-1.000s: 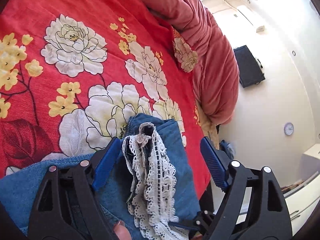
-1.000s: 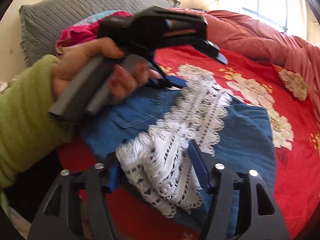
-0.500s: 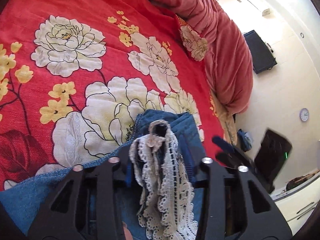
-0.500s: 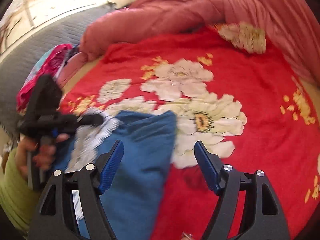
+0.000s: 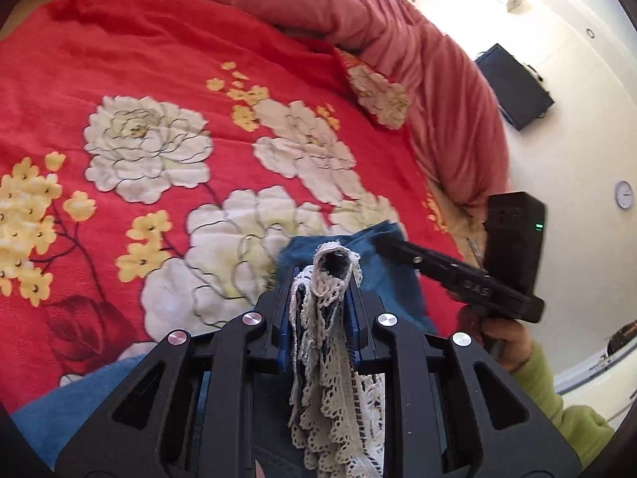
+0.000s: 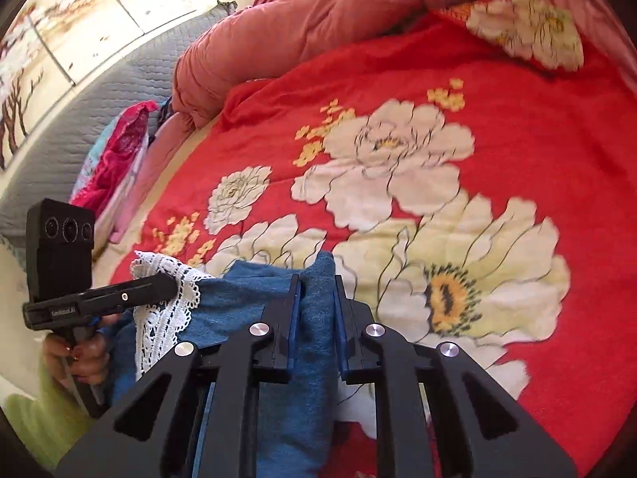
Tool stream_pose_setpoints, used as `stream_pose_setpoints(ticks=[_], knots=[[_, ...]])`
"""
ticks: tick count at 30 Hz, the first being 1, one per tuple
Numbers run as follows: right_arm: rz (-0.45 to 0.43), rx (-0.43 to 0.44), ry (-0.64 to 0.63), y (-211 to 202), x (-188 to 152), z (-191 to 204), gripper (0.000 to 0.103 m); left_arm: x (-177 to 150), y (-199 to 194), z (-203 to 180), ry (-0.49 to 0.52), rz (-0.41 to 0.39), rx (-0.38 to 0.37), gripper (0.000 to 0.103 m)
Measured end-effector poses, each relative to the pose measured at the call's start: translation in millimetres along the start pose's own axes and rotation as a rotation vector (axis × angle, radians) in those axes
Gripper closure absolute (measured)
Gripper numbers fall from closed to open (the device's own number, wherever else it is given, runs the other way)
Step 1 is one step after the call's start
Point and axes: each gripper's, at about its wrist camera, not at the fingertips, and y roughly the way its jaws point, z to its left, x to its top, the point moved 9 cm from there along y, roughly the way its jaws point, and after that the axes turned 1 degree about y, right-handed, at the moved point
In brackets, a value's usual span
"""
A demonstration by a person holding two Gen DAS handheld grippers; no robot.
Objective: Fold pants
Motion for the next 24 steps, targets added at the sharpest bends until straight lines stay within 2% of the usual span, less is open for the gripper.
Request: stream_pose_setpoints(ticks=[5,7,9,10,14,16,17,21,24], knots=[[0.06,-0.147,-0.074,21,-11,-7,0.084,-8,11,15,0.002,0.037,0.075,0.086],[0.039,-0.163,-0.078,17,-12,-10,0.072,-8,10,18,-0.013,0.036,0.076,0.083],[0.006,-0.202,-0.091,8,-11,-13,0.05,-7,6,20,-0.014,0.028,0.088,0.078],[-0.022,-0.22,-0.088,0,-11,-16,0.048,-6,3,21,-0.018,0.023,0.089,0.078],[-0.077,-0.212,-0.065,-23,-14,-21,0.043,-3,-15,24,-0.014,-0.021,0.114,0.077],[-0.099,-0.207,-0.064,-32,-12,-19,0.04,-2,-25,25,-0.01,-0.045,0.135,0.072],[-0.108,-0.204,-0.063,-35,-11,-17,0.036,-2,-30,26,-0.007,-0.055,0.152,0.07],[-0.132,-0.197,-0.089,-46,-12,-5,0.031,-3,-50,22,0.011,-0.096,0.206,0.054],[-0.142,-0.188,-0.111,-53,-19,4,0.024,-6,-63,10,0.036,-0.126,0.212,0.047]])
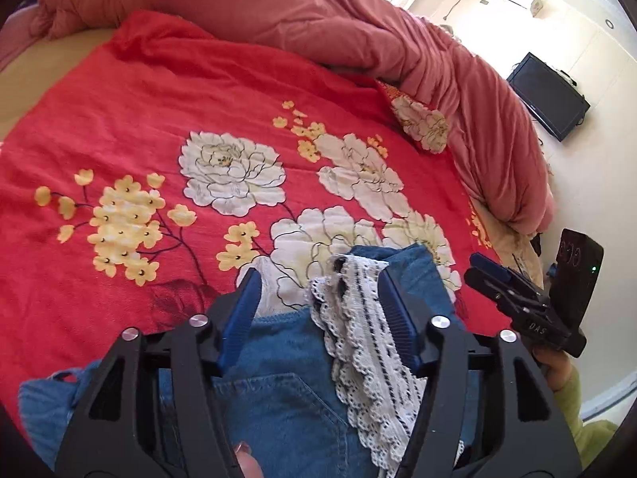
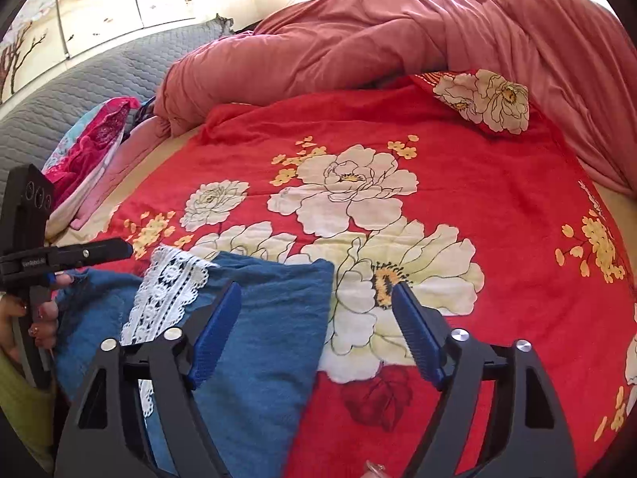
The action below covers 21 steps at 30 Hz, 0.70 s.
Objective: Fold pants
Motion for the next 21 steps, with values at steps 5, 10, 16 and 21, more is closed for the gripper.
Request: stream_pose_setpoints(ticks=[5,10,16,21], knots=[[-0.002,-0.02,-0.041,-12,-12,9,0.016,-16,-21,-10,0.029,-0.044,0.049,0.039],[-0.015,-0.007,-0.036,-27,-24,15,0.012,-48,-35,-16,-0.015,-0.039,0.036,0.037],[-0.005,0.027,-0.036,-39,-44,25,0.012,-82,-47,-36,-0.068,-0.011,-0.02,0.037],[0.005,0.038,-0.037,-49,-63,30,0.012,-105,-53,-53,-0.095,0.018,-0.061,0.037]])
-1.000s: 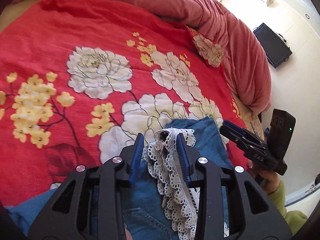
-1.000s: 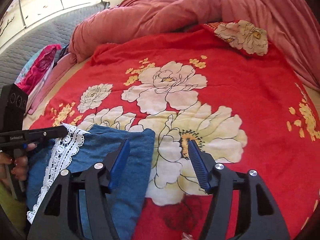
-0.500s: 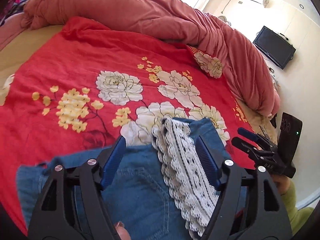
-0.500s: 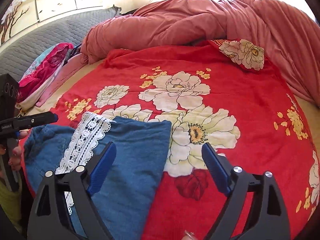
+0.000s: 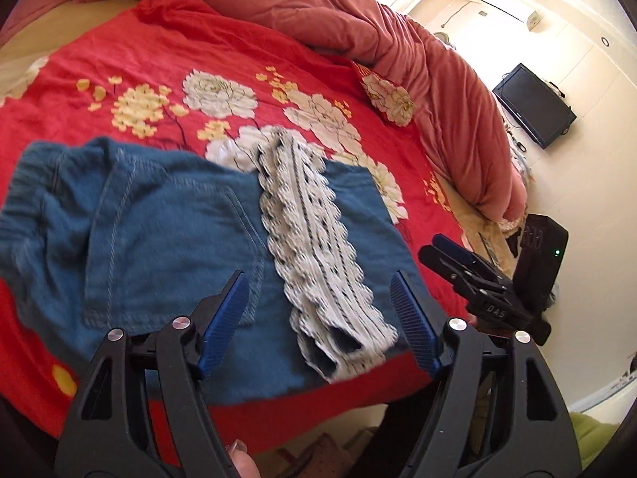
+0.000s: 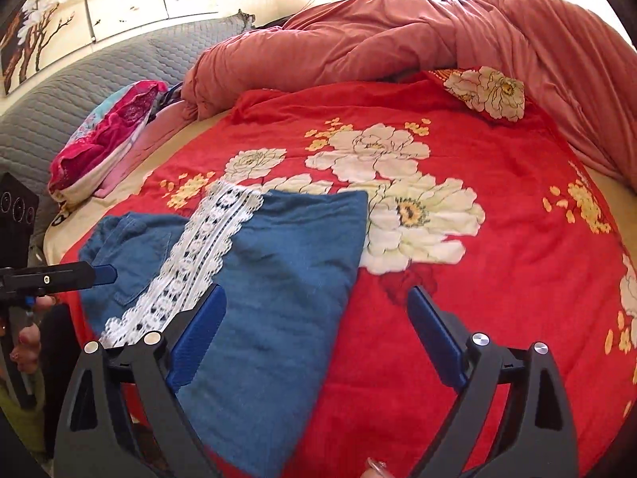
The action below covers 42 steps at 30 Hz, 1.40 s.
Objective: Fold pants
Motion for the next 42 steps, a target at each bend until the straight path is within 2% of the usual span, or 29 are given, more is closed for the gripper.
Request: stream_pose_setpoints(ticks=[8,10,17,20,22,24,25,27,30,32,34,37,39,41,42], knots=[[0.006,0.03,-0.012,-13,-24,14,0.012,-25,-4,-12,-0.064,0.033,-0.03,0.038],[0.004,0.038,-0.012,-16,-27,17,0.012,-32,-5,-12,-0.075,0.044,-0.029,0.039],[0.011,0.056,-0.036,-20,-38,27,0.012,-46,9,-17,-0.171,0.096,-0.096,0.048],[0.023,0.051,-0.045,-19,-44,29,0.012,-47,17,-15,-0.209,0.105,-0.086,0.048],[0.041,0.032,-0.054,-16,-49,29,0.012,-46,23,-14,-0.229,0.102,-0.081,0.056],[0.07,0.025,-0.059,-10,-55,29,0.012,-44,30,-11,-0.237,0.096,-0.064,0.079],[0.089,0.012,-0.065,-6,-58,28,0.012,-43,32,-8,-0.239,0.093,-0.053,0.085],[0.112,-0.001,-0.076,-1,-63,29,0.012,-46,35,-4,-0.24,0.1,-0.044,0.089],[0.081,-0.004,-0.102,-7,-59,35,0.012,-46,23,-4,-0.21,0.089,-0.041,0.092],[0.023,-0.007,-0.137,-17,-51,44,0.012,-44,8,-6,-0.166,0.066,-0.016,0.092],[-0.041,0.004,-0.189,-28,-43,58,0.012,-43,1,-5,-0.106,0.053,0.042,0.092],[-0.056,0.024,-0.233,-29,-43,72,0.013,-49,11,0,-0.109,0.085,0.063,0.091],[-0.039,0.033,-0.243,-24,-45,72,0.025,-55,18,4,-0.103,0.107,0.081,0.091],[-0.013,0.039,-0.249,-18,-49,72,0.029,-54,18,4,-0.085,0.105,0.096,0.09],[-0.007,0.038,-0.249,-16,-50,72,0.034,-54,18,3,-0.071,0.104,0.109,0.087]])
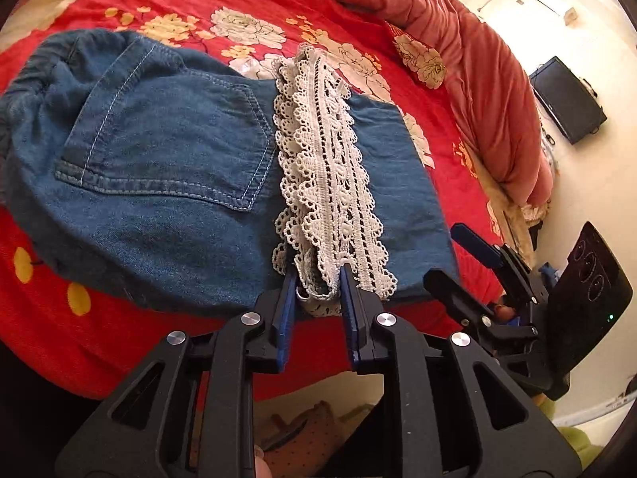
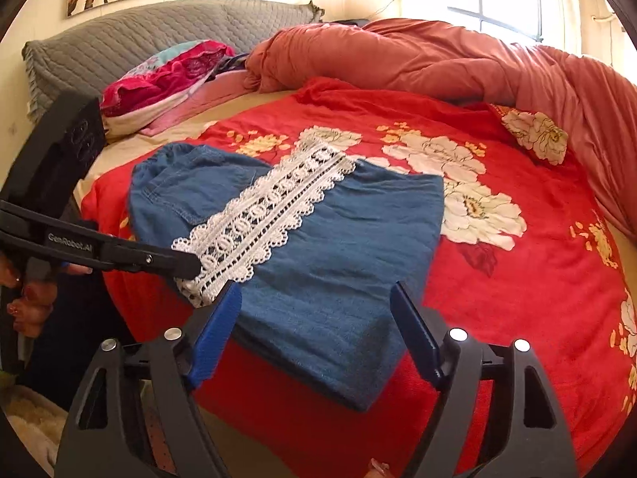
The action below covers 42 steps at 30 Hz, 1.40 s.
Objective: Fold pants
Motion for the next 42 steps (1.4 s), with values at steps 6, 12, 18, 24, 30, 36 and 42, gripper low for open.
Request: stream_pose_setpoints(ticks=[6,12,18,24,30,36,42], knots=[[0.076,-0.004,0.004,16,-15,-2,0.04,2,-3,-6,0.084,-0.026,0.077,0.078],[0.089,0.005,0.015,19,-19,-2,0.039,4,-8,-10,0.13,-0.05,0.121,0.072],[0.085,0.016,0.025,17,-17,-3,0.038,4,-14,-11,0.145,-0.062,0.129,0.069],[0.068,0.061,0.085,11,-13,-9,0.034,4,-17,-14,0.155,-0.068,0.131,0.065],[0.027,0.054,0.159,-3,-7,-20,0.034,5,-22,-18,0.168,-0.077,0.135,0.062],[0.003,0.02,0.186,-13,-5,-25,0.022,6,-28,-21,0.18,-0.096,0.139,0.056],[-0.002,-0.001,0.198,-18,-5,-27,0.018,8,-40,-21,0.182,-0.128,0.152,0.045]])
